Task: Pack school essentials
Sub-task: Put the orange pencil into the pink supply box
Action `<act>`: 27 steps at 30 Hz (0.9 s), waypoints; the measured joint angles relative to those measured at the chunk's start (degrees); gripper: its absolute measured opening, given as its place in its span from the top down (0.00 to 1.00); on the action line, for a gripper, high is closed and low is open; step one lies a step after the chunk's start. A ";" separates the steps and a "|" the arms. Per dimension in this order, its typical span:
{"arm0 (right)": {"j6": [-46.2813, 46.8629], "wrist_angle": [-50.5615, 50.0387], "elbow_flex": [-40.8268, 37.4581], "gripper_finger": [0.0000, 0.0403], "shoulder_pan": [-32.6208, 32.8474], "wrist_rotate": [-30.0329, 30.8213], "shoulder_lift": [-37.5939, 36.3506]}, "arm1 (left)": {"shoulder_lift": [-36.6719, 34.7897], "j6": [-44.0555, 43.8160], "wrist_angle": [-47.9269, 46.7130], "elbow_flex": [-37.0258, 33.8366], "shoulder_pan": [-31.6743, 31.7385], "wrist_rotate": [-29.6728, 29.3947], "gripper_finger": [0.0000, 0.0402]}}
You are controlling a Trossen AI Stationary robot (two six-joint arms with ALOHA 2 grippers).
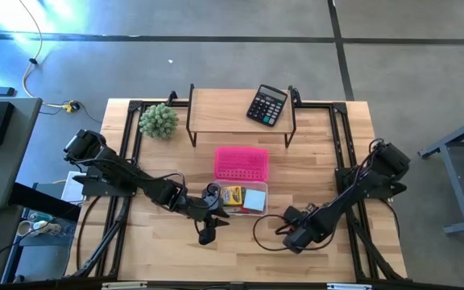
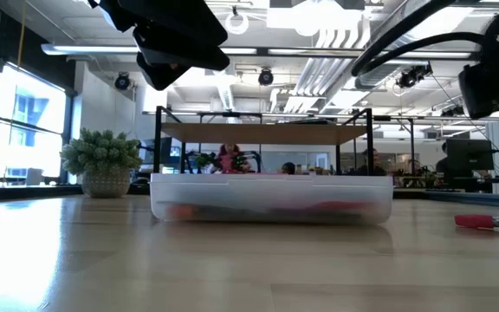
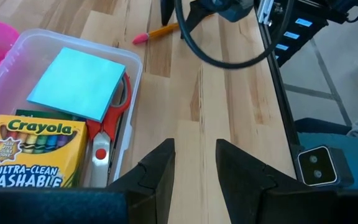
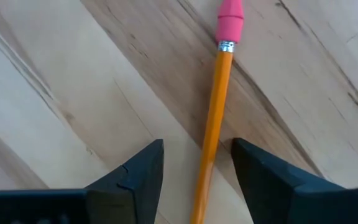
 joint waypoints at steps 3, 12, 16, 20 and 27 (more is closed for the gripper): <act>0.02 -3.55 2.58 0.55 0.00 0.31 0.87 | 0.00 0.02 0.00 0.00 0.00 -0.02 0.74; -2.53 -6.51 6.95 0.68 -0.74 -1.10 6.34 | 0.00 0.01 -0.74 0.00 0.01 -0.04 0.74; -2.43 -7.07 7.85 0.74 -0.72 -0.31 6.70 | 0.00 0.01 -1.65 0.00 0.01 -0.04 0.74; -1.90 -7.69 8.43 0.81 -0.72 -0.30 6.77 | 0.00 0.02 -1.73 0.00 0.00 -0.04 0.74; -1.88 -7.67 8.43 0.93 -0.68 -0.12 6.77 | -1.30 0.02 -5.37 0.13 0.00 -0.38 0.74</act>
